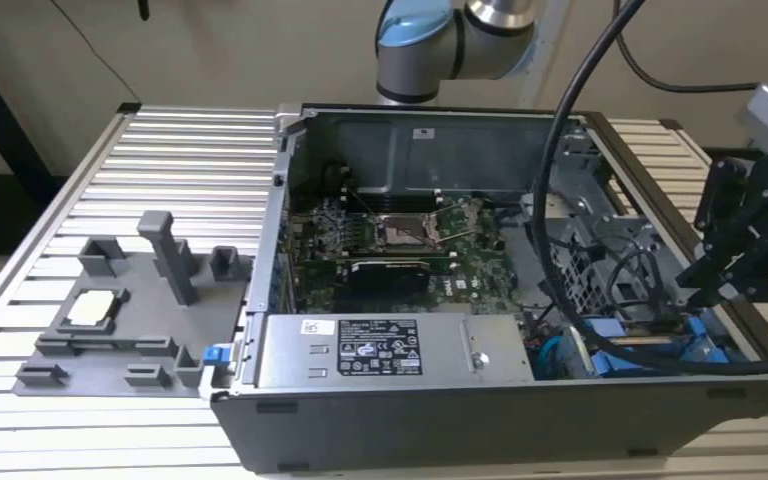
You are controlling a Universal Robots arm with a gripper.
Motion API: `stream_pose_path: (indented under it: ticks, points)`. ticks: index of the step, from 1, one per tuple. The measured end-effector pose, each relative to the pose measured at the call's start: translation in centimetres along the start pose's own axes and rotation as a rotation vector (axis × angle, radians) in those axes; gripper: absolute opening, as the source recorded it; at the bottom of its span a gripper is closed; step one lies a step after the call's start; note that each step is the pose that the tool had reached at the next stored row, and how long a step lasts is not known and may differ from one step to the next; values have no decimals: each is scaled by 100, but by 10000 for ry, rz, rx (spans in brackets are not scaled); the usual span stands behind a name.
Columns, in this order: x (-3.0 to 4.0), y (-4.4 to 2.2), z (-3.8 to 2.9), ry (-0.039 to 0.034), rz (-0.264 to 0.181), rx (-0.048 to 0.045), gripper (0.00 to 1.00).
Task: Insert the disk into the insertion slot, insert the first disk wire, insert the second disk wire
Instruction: 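Insert the first disk wire, then insert the second disk wire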
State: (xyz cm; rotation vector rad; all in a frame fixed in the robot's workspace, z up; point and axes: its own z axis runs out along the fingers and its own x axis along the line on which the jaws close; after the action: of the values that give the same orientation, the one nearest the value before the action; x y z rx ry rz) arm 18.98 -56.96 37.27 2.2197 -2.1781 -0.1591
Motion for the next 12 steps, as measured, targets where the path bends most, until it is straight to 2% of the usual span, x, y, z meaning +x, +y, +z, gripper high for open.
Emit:
stream_pose_path:
  ticks: [6, 8, 12]
  points:
    - [-16, 97, 9, 6, -4, 326, 27]
    - [-20, 114, 7, 6, -3, 371, 27]
    - [-21, 116, 2, -23, -6, 377, 27]
